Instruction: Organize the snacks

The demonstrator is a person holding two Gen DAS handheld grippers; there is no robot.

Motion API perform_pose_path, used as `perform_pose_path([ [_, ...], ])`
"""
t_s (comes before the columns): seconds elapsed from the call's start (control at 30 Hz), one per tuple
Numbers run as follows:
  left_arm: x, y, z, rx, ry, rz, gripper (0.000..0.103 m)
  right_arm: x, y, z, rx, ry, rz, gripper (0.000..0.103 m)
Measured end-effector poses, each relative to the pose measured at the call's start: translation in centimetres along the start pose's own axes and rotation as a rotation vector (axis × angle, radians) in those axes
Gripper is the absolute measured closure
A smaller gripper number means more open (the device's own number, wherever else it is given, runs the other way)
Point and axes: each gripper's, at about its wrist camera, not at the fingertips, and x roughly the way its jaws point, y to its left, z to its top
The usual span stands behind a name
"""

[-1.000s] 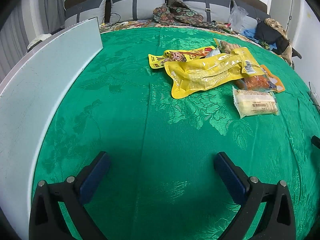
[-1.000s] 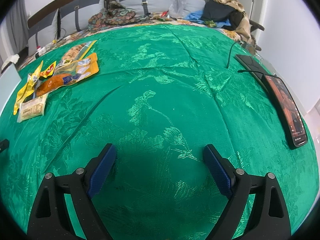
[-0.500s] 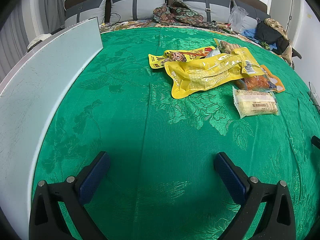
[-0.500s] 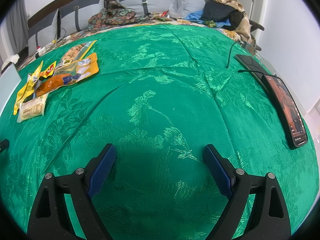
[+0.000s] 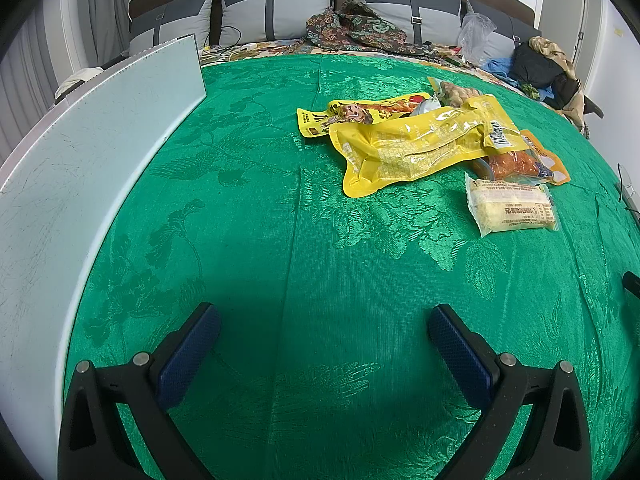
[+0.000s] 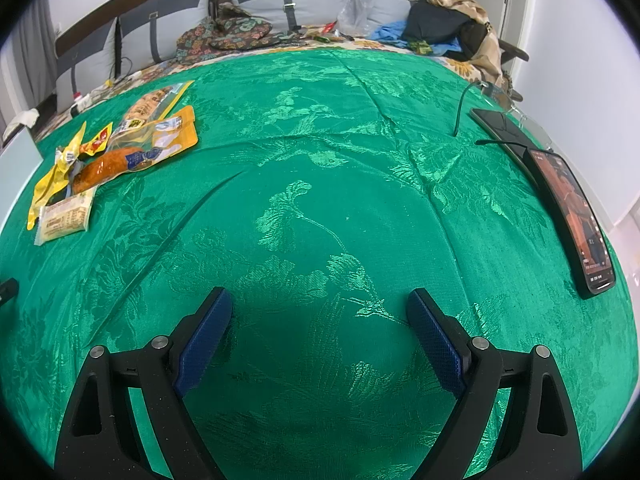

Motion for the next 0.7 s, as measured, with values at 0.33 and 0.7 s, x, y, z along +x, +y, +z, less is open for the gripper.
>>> perform_pose_path([
  [0.33, -0.1, -0.09, 0.03, 0.0, 0.0, 0.0, 0.0, 0.03, 0.02, 0.0, 0.0, 0.0, 0.0, 0.011],
  [0.7, 0.01, 0.01, -0.03, 0.0, 0.0, 0.0, 0.0, 0.02, 0.01, -0.01, 0.001, 0.0, 0.001, 0.011],
])
